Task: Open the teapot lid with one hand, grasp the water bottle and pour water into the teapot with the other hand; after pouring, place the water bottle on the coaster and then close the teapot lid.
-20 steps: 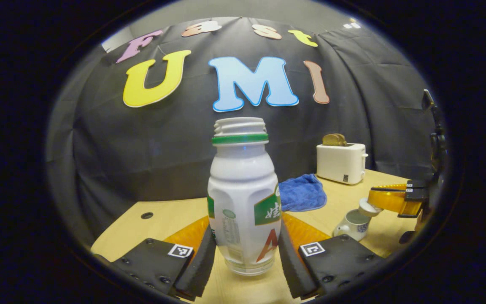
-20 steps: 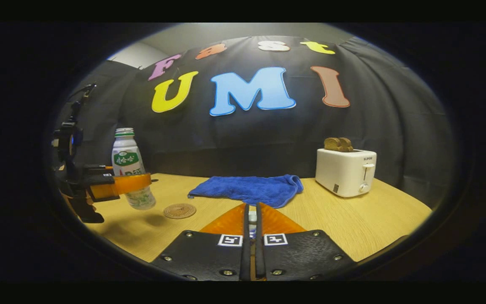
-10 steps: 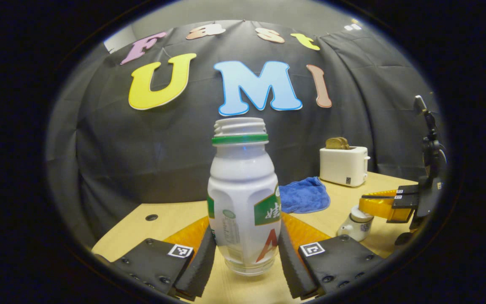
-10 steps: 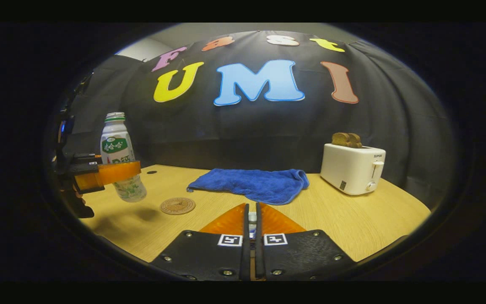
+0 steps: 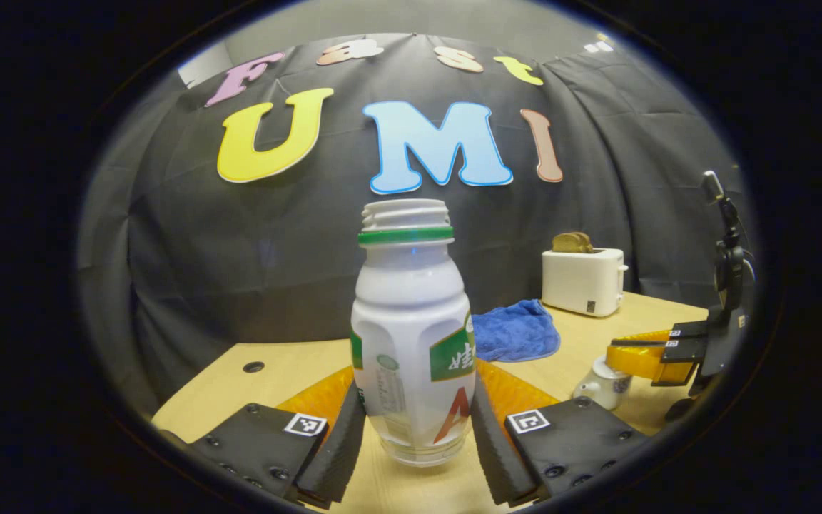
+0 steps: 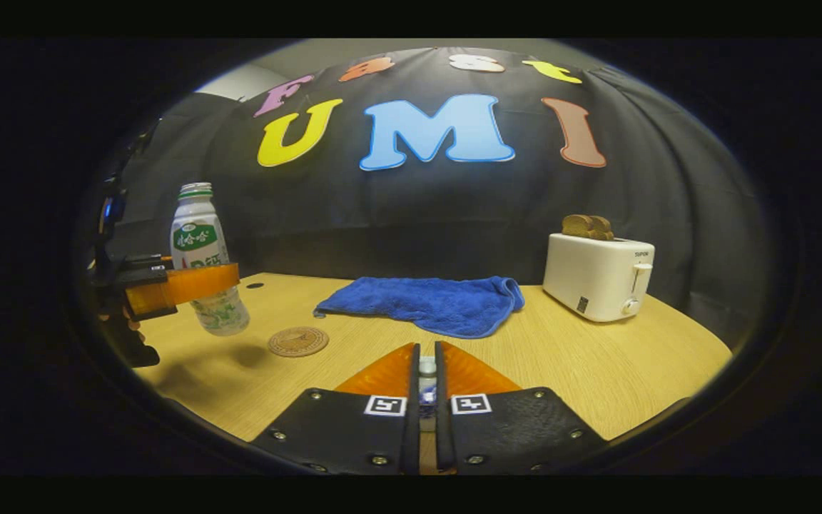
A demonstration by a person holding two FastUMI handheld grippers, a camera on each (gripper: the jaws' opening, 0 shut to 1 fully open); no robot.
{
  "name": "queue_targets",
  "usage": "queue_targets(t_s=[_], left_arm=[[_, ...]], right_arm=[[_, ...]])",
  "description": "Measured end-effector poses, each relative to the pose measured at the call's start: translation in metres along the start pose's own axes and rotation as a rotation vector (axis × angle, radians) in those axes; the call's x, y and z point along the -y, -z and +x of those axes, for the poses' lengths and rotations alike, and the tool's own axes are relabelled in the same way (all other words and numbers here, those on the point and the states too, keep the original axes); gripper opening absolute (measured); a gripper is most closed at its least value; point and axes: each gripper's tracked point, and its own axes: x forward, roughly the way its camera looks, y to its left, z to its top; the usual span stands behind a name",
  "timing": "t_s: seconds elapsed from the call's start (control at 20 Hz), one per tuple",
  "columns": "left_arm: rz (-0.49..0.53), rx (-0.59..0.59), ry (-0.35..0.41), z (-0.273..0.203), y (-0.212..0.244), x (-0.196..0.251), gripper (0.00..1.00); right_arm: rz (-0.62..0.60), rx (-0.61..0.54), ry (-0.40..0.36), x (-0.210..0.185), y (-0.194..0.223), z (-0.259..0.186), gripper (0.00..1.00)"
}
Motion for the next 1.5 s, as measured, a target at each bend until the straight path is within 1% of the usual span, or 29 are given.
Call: queue_targets(t_s=[0.05, 0.1, 0.15, 0.2, 0.25, 0.3, 0.35, 0.4, 0.45, 0.5, 0.7, 0.9, 0.95, 1.0, 1.05, 1.15, 1.2, 1.25, 1.35, 1.4, 1.45, 1.5], left_arm=[[-0.001, 0.000, -0.001, 0.000, 0.002, -0.001, 0.71], [-0.003, 0.002, -0.001, 0.002, 0.000, -0.001, 0.74], [-0.003, 0.005, 0.001, 0.004, 0.000, -0.001, 0.77], [-0.003, 0.004, 0.003, 0.006, 0.001, -0.001, 0.80], [-0.002, 0.004, 0.006, 0.007, 0.002, -0.001, 0.83], [0.000, 0.003, 0.006, 0.010, 0.003, -0.001, 0.77], [-0.002, 0.002, 0.011, 0.012, 0.004, 0.000, 0.83], [-0.009, 0.003, 0.020, 0.016, 0.005, 0.002, 0.83], [-0.016, 0.004, 0.028, 0.018, 0.006, 0.003, 0.83], [-0.022, 0.002, 0.034, 0.021, 0.007, 0.003, 0.83], [-0.064, -0.018, 0.058, 0.040, 0.015, 0.003, 0.82], [-0.112, -0.064, 0.081, 0.059, 0.031, 0.007, 0.83], [-0.121, -0.070, 0.082, 0.063, 0.035, 0.009, 0.71], [-0.127, -0.074, 0.083, 0.067, 0.037, 0.010, 0.71], [-0.131, -0.076, 0.085, 0.068, 0.038, 0.011, 0.77], [-0.125, -0.079, 0.083, 0.075, 0.042, 0.013, 0.77], [-0.119, -0.081, 0.080, 0.080, 0.042, 0.014, 0.83], [-0.115, -0.084, 0.078, 0.085, 0.043, 0.014, 0.77], [-0.114, -0.091, 0.078, 0.088, 0.047, 0.015, 0.77], [-0.111, -0.096, 0.074, 0.089, 0.050, 0.014, 0.83], [-0.105, -0.101, 0.067, 0.091, 0.054, 0.014, 0.77], [-0.102, -0.106, 0.065, 0.092, 0.056, 0.013, 0.77]], right_arm=[[0.002, -0.003, 0.007, 0.003, 0.000, -0.001, 0.00], [0.003, 0.001, 0.017, 0.007, -0.002, -0.002, 0.31], [0.006, -0.001, 0.028, 0.009, 0.000, -0.003, 0.03], [0.015, -0.002, 0.035, 0.012, 0.001, -0.003, 0.33], [0.029, -0.003, 0.035, 0.013, 0.001, -0.005, 0.39], [0.048, -0.004, 0.029, 0.013, 0.001, -0.005, 0.51], [0.068, -0.008, 0.019, 0.012, 0.003, -0.006, 0.56], [0.083, -0.008, 0.014, 0.011, 0.002, -0.008, 0.68], [0.089, -0.003, 0.014, 0.013, 0.000, -0.010, 0.71], [0.092, 0.008, 0.013, 0.013, -0.003, -0.011, 0.72], [0.101, 0.059, 0.028, 0.020, -0.016, -0.019, 0.72], [0.090, 0.107, 0.050, 0.027, -0.029, -0.027, 0.72], [0.089, 0.118, 0.051, 0.027, -0.031, -0.029, 0.72], [0.089, 0.124, 0.053, 0.028, -0.033, -0.031, 0.72], [0.087, 0.127, 0.055, 0.029, -0.033, -0.032, 0.72], [0.091, 0.126, 0.058, 0.031, -0.033, -0.033, 0.72], [0.099, 0.130, 0.056, 0.031, -0.034, -0.035, 0.72], [0.107, 0.135, 0.056, 0.032, -0.035, -0.034, 0.72], [0.114, 0.141, 0.059, 0.034, -0.037, -0.035, 0.72], [0.118, 0.142, 0.060, 0.035, -0.037, -0.036, 0.72], [0.122, 0.142, 0.060, 0.035, -0.037, -0.035, 0.72], [0.126, 0.142, 0.058, 0.035, -0.037, -0.035, 0.72]])
